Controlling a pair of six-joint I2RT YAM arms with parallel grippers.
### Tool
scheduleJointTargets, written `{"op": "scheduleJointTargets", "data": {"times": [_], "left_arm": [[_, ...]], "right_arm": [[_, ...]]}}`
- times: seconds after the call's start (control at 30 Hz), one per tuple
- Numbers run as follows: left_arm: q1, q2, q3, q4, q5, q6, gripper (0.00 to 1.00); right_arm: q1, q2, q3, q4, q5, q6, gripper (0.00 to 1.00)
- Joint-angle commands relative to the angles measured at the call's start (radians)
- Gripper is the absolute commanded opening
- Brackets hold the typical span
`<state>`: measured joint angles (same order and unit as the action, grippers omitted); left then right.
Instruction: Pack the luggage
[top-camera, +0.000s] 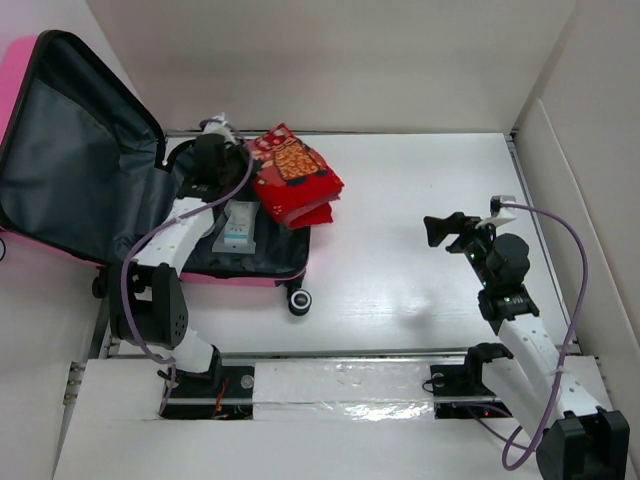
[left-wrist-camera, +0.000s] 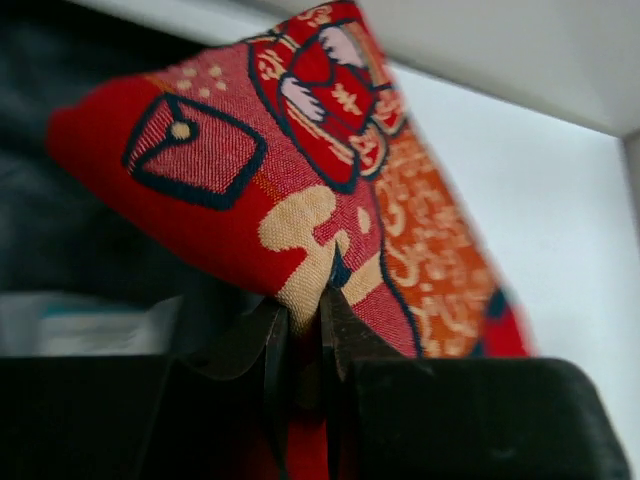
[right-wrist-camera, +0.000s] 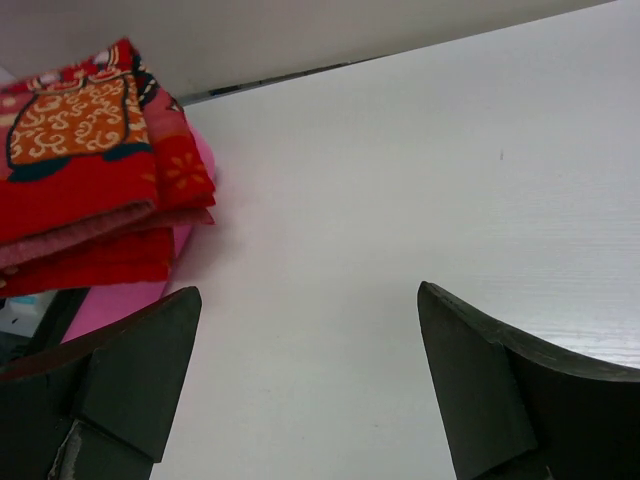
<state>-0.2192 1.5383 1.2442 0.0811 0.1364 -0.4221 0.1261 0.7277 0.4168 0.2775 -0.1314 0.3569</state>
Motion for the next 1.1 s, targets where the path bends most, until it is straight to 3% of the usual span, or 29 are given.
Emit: {"op": "scheduleJointTargets", "data": {"times": [0.0,0.13,0.3,0.4,0.43,0.5,0.53,0.6,0.63,0.73,0.77,0.8,0.83,0.93,1.03,1.07], "left_arm": [[0.128,-0.033,-0.078,0.014,0.052,-0.032,0.0],[0.269,-0.046,-0.173,0.016,0.029,-0.001,0.0],[0.308,0.026,-0.16,-0.053,-0.001,0.051,0.0],[0.308,0.033,-0.137,-0.058,-0.04,0.059,0.13],[0.308,0.029,-0.114,-0.064,-0.044,0.063,0.34],[0.308,0.028,-0.079,-0.11,-0.029,0.074,0.55],[0.308,0.014,-0.05,-0.124,-0.021,0.075,0.62],[0.308,-0.053,-0.057,-0.12,0.0,0.063,0.63],[0.308,-0.081,-0.066,-0.112,0.002,0.057,0.62],[0.308,-0.211,-0.106,-0.101,-0.04,0.033,0.57],[0.308,-0.245,-0.114,-0.109,-0.085,0.026,0.55],[0.308,-0.277,-0.121,-0.131,-0.116,0.023,0.5],[0.308,-0.343,-0.138,-0.145,-0.148,0.017,0.38],[0.308,-0.482,-0.181,-0.219,-0.319,-0.018,0.15],[0.308,-0.637,-0.248,-0.276,-0.506,-0.056,0.0],[0.308,-0.674,-0.265,-0.285,-0.587,-0.056,0.0]], "right_arm": [[0.009,0.007,0.047,0.037,0.004,-0.019,0.95],[0.009,0.038,0.059,0.035,-0.039,-0.027,0.95],[0.009,0.053,0.063,0.034,-0.056,-0.032,0.95],[0.009,0.052,0.063,0.032,-0.056,-0.032,0.95],[0.009,0.05,0.065,0.032,-0.056,-0.032,0.95],[0.009,0.049,0.066,0.029,-0.057,-0.032,0.95],[0.009,0.049,0.066,0.029,-0.059,-0.032,0.95],[0.009,0.049,0.068,0.029,-0.063,-0.032,0.93],[0.009,0.049,0.068,0.029,-0.065,-0.032,0.9],[0.009,0.047,0.068,0.032,-0.079,-0.029,0.44],[0.009,0.045,0.069,0.029,-0.079,-0.03,0.2],[0.009,0.044,0.073,0.025,-0.079,-0.032,0.1],[0.009,0.045,0.076,0.022,-0.079,-0.033,0.03],[0.018,0.049,0.08,0.015,-0.086,-0.036,0.0],[0.018,0.049,0.085,0.011,-0.088,-0.041,0.0],[0.018,0.05,0.085,0.011,-0.088,-0.041,0.01]]}}
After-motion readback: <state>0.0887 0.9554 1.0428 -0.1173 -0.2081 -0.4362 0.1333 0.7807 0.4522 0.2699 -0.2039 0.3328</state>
